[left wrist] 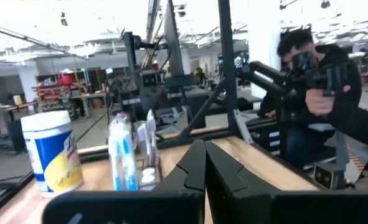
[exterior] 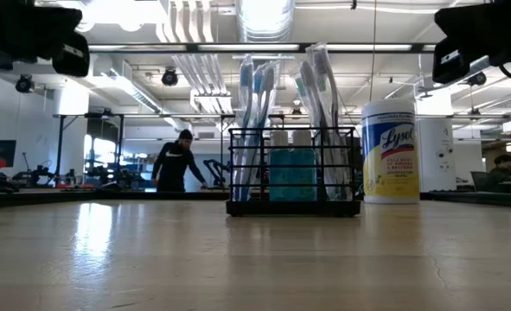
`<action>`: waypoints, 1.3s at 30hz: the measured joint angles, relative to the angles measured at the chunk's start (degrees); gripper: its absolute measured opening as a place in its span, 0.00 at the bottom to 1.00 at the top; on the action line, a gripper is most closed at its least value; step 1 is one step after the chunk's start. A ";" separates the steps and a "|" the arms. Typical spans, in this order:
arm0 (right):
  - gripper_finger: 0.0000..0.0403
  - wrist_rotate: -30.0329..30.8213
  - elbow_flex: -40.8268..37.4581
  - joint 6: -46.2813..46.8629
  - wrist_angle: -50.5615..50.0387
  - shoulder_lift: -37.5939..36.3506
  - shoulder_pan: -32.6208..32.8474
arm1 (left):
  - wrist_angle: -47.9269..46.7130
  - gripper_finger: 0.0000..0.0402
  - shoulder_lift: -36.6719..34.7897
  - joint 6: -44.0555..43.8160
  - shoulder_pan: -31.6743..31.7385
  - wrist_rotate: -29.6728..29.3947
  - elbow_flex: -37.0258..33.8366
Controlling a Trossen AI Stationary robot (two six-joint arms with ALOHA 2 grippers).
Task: Pick & Place toothbrushing station
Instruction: Put the orange toothbrush into the wire organizer
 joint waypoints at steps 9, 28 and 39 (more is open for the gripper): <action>0.02 2.61 0.00 -2.20 -4.54 -7.13 -2.58 | -2.64 0.00 -5.23 -1.10 4.43 4.67 -0.99; 0.02 -7.76 0.04 4.43 -26.54 -26.09 -7.30 | -3.59 0.00 -5.23 -4.79 9.65 11.06 -2.66; 0.02 -6.88 0.04 4.85 -29.69 -24.13 -7.29 | -3.78 0.02 -5.25 -5.83 9.65 11.48 -2.67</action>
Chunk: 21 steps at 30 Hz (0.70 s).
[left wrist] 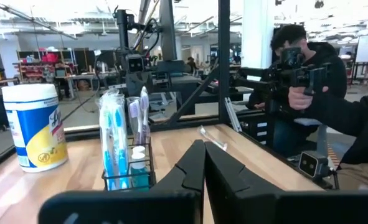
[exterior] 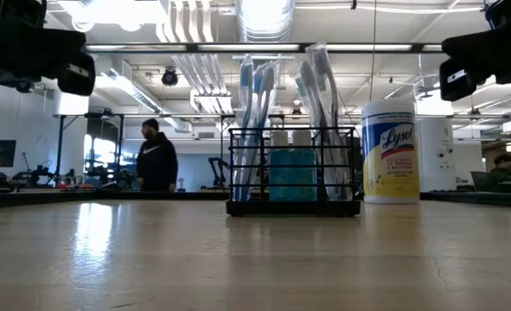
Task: Pick & Place toothbrushing station
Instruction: Put the orange toothbrush into the wire organizer
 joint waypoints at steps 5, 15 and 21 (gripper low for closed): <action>0.02 6.62 0.00 3.14 0.33 1.47 0.03 | -0.12 0.05 0.07 -2.81 0.00 -0.03 -0.02; 0.02 11.30 8.09 6.12 -4.26 9.16 0.03 | -2.70 0.05 0.13 -5.40 0.00 -0.18 -0.04; 0.02 11.81 25.42 14.00 -22.07 22.81 0.14 | -2.73 0.05 0.13 -5.49 0.00 -0.18 0.02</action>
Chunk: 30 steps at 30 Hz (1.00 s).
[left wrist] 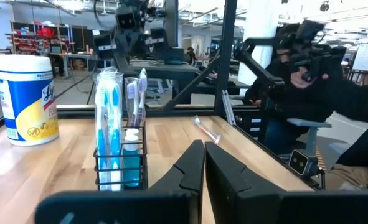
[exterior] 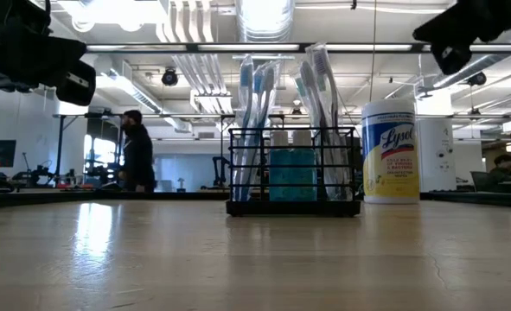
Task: Pick & Place toothbrushing station
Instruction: Put the orange toothbrush into the wire organizer
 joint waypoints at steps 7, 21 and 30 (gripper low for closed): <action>0.02 -0.77 21.61 11.71 -27.40 22.62 3.60 | 0.00 0.06 0.00 -1.98 0.00 0.01 0.06; 0.02 -2.23 45.46 29.86 -44.32 50.65 23.58 | -0.76 0.06 0.11 -4.31 0.00 0.29 0.15; 0.03 -0.36 43.11 59.27 -46.64 53.98 40.61 | -0.61 0.07 0.11 -4.76 -0.02 2.86 0.22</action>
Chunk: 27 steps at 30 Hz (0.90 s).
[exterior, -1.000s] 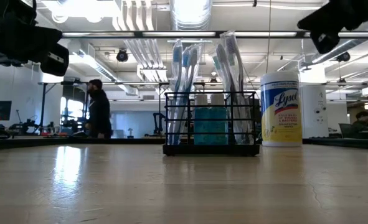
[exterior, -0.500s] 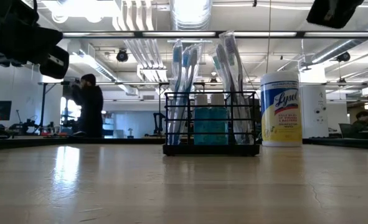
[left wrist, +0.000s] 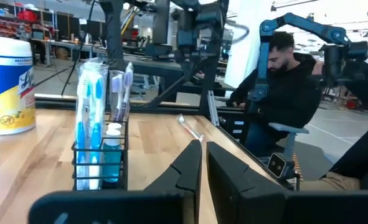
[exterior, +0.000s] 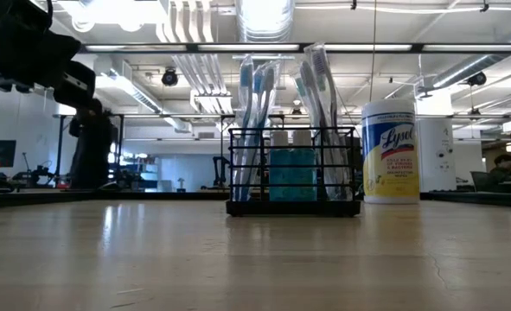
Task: Pick & Place toothbrushing station
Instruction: Put the orange toothbrush into the wire organizer
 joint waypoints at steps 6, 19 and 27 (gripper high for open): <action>0.14 -12.39 -0.52 4.82 1.68 6.66 -0.25 | 0.73 0.06 0.02 -2.28 0.00 0.64 -0.03; 0.47 -21.21 -0.23 0.65 2.04 14.77 -1.50 | 1.07 0.07 0.02 -2.64 -0.02 2.03 -0.09; 0.49 -21.21 -0.96 -4.36 5.99 17.79 -3.30 | 1.07 0.07 0.02 -2.64 -0.07 2.03 -0.09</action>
